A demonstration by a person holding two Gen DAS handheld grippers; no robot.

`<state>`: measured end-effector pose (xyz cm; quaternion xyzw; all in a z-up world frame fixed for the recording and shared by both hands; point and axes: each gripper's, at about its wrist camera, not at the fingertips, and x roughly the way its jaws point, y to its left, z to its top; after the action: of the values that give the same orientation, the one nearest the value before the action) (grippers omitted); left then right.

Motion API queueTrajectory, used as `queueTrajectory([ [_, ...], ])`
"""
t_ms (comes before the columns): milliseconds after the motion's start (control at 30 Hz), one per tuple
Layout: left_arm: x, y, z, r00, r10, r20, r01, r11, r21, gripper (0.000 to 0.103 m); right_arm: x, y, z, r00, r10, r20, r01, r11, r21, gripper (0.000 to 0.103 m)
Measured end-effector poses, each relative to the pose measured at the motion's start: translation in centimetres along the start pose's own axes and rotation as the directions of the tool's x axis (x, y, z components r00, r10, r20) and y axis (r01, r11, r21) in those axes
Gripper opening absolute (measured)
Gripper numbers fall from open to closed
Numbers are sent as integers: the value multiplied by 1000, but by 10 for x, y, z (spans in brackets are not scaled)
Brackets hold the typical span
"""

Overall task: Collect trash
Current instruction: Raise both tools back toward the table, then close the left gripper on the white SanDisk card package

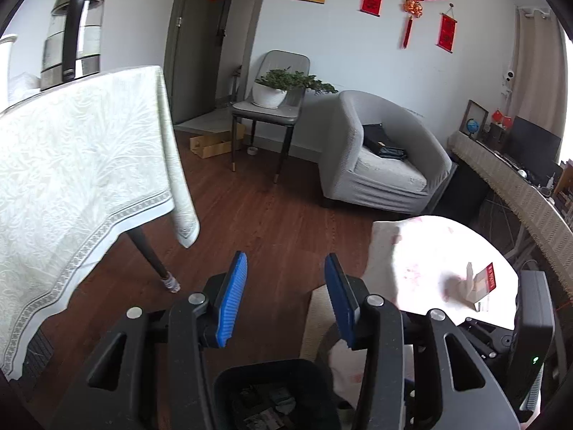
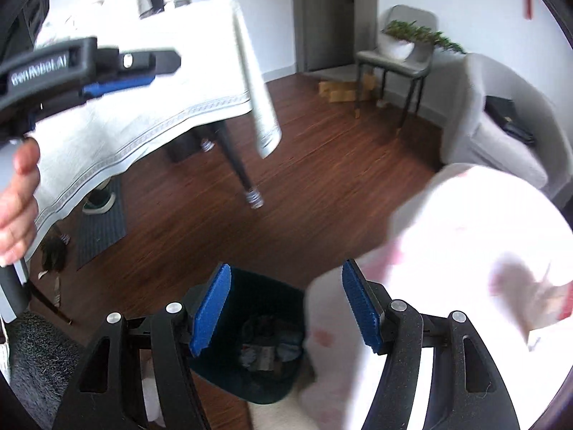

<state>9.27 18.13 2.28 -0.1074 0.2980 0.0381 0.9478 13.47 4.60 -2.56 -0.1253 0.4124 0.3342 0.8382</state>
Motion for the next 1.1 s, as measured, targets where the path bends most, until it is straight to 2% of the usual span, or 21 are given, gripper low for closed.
queueTrajectory([
  [300, 29, -63, -1, 998, -47, -36, 50, 994, 98, 56, -40, -77, -12, 989, -136, 59, 130, 986, 103, 67],
  [367, 36, -76, -3, 996, -66, -56, 72, 991, 112, 57, -48, -93, -16, 984, -162, 73, 152, 981, 122, 73],
  [567, 57, -106, -11, 987, -110, -115, 126, 981, 146, 60, -70, -133, -25, 971, -219, 100, 199, 964, 175, 79],
  [767, 73, -127, -23, 979, -129, -155, 155, 973, 169, 63, -81, -166, -35, 963, -248, 103, 219, 947, 233, 81],
  [1100, 97, -160, -40, 953, -201, -229, 242, 955, 172, 64, -84, -200, -42, 961, -255, 111, 205, 919, 336, 82],
])
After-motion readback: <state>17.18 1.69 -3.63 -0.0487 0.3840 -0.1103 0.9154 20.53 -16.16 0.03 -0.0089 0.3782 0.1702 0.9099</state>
